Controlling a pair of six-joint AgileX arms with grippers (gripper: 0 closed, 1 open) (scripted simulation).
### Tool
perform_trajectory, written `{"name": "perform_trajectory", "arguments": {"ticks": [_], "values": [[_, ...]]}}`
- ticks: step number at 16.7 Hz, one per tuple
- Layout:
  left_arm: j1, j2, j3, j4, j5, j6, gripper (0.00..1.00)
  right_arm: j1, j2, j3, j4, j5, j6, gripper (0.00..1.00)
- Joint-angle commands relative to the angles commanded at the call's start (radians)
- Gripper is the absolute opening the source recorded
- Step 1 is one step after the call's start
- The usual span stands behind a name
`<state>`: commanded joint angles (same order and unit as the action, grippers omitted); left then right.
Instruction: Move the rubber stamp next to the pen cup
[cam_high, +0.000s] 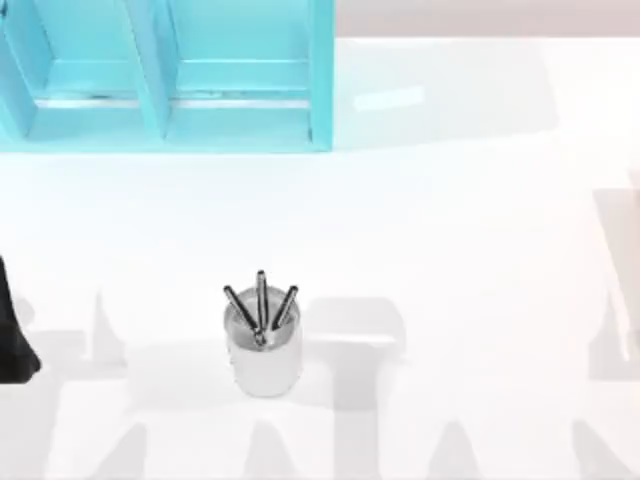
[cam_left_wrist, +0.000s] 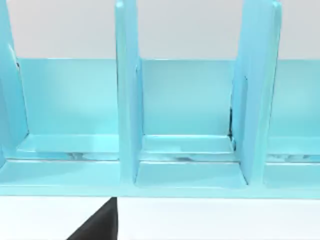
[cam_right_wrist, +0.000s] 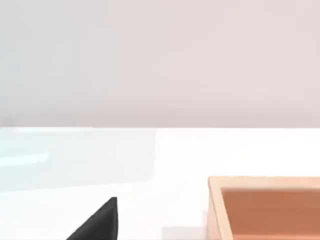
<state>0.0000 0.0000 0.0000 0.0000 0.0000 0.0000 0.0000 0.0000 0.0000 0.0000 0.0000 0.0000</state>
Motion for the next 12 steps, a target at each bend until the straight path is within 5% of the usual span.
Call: {"name": "perform_trajectory", "arguments": {"ticks": [6,12], "values": [[0.019,0.104,0.105,-0.092,-0.002,0.020,1.00,0.000,0.000,0.000,0.000,0.000,0.000,1.00],[0.078,0.571,0.527,-0.431,0.000,0.089,1.00,0.000,0.000,0.000,0.000,0.000,0.000,1.00]]}}
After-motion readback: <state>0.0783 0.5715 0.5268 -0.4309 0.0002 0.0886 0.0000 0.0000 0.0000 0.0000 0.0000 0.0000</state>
